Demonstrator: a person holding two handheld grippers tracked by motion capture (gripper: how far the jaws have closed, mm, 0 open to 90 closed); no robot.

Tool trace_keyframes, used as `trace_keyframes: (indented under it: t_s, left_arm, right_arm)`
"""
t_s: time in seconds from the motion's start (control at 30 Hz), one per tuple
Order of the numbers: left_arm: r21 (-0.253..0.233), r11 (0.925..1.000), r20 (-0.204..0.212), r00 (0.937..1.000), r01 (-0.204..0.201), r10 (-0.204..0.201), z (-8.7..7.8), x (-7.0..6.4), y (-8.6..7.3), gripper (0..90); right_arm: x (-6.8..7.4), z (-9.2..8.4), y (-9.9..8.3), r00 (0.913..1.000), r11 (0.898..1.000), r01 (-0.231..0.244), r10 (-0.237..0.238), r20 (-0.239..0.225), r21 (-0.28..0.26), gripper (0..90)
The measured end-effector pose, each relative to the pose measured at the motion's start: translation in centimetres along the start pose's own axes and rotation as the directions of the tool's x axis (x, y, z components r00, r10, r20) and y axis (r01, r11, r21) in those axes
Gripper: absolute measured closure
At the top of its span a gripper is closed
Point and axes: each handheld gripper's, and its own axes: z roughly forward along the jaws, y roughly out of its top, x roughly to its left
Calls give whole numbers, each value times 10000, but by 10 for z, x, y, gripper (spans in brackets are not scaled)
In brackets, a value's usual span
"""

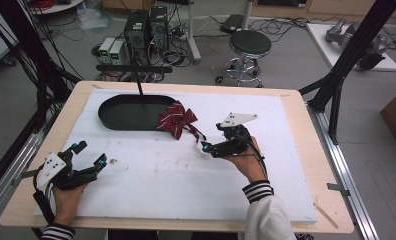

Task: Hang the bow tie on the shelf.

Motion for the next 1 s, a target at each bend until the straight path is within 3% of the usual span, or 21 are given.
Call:
trace_keyframes:
  t_s: [0.2,0.4,0.6,0.83,1.0]
  left_arm:
    - [20,10000,2,10000,5,-5,0,0,0,140]
    - [12,10000,-5,10000,-3,3,0,0,0,140]
    - [10,10000,-6,10000,6,-6,0,0,0,140]
    - [-7,10000,0,10000,14,-14,0,0,0,140]
    - [7,10000,-12,10000,9,-9,0,1,0,140]
  right_arm:
    - [-1,13,2,9998,9988,-150,145,98,462,152]
    - [-1,26,3,9999,9925,98,-101,21,1219,165]
    - [0,39,8,9992,9776,399,-410,10,2068,190]
    - [2,48,10,9981,9675,620,-605,-139,2453,252]
    - [2,55,9,9966,9502,821,-797,-203,3007,343]
